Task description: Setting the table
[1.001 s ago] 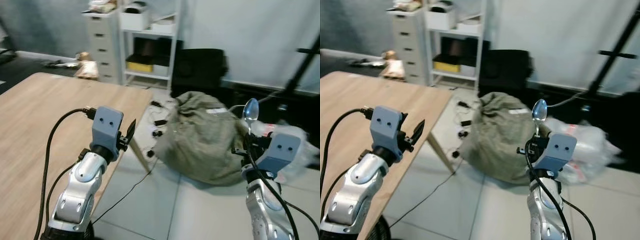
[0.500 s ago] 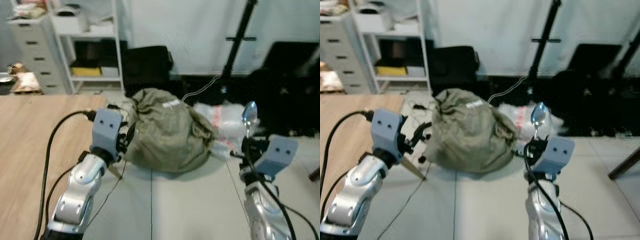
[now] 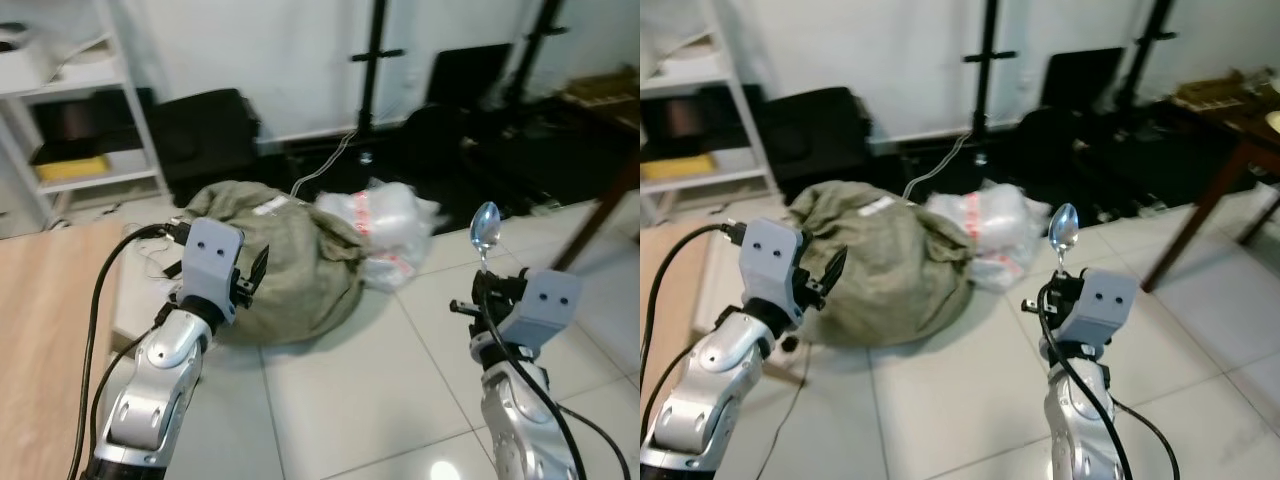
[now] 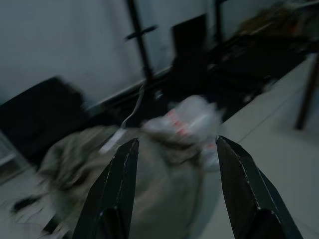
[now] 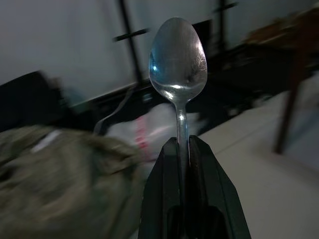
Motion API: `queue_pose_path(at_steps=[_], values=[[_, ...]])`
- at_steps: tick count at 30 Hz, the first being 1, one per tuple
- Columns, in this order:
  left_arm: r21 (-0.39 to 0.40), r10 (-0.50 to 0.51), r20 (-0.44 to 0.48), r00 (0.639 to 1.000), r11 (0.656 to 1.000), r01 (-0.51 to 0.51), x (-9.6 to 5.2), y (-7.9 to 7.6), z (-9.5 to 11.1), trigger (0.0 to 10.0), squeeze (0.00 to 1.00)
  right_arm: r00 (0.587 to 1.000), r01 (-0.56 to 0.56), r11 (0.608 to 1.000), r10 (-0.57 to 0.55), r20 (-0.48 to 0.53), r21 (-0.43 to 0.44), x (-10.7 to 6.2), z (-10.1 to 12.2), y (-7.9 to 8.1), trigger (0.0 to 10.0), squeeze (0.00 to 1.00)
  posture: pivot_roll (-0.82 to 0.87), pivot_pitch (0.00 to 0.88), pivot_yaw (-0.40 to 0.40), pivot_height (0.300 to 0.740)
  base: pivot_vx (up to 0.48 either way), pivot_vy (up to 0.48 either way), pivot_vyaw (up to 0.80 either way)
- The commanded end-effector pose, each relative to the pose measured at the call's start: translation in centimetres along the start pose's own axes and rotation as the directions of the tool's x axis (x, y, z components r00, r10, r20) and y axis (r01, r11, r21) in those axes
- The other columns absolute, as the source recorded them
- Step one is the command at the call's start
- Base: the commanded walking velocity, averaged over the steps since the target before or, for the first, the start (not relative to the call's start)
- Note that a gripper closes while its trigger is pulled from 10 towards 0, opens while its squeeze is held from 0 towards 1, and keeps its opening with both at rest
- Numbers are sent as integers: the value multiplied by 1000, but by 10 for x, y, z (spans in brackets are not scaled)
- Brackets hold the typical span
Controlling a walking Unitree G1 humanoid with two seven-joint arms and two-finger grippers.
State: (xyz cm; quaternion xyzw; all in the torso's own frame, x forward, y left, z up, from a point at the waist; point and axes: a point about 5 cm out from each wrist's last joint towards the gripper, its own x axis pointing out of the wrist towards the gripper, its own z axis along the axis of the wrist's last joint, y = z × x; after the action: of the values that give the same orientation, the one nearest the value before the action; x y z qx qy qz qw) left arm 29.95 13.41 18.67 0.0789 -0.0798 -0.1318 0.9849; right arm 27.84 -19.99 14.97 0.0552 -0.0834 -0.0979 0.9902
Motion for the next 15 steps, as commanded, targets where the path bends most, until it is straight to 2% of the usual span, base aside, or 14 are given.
queue_pose_path(at_steps=[1, 15], values=[[6, 6, -19, 1000, 1000, -6, -1, 2, -4, 10000, 0, 1000, 0, 1000, 0, 1, 4, -1, 0, 1, 10000, 0, -75, 0, 106, 740, 0, 0, -800], [3, 7, -17, 1000, 1000, -7, -1, 1, -5, 10000, 0, 1000, -5, 1000, 5, 3, -1, 0, 0, 0, 10000, 0, -77, 0, 101, 740, 0, 0, -800]])
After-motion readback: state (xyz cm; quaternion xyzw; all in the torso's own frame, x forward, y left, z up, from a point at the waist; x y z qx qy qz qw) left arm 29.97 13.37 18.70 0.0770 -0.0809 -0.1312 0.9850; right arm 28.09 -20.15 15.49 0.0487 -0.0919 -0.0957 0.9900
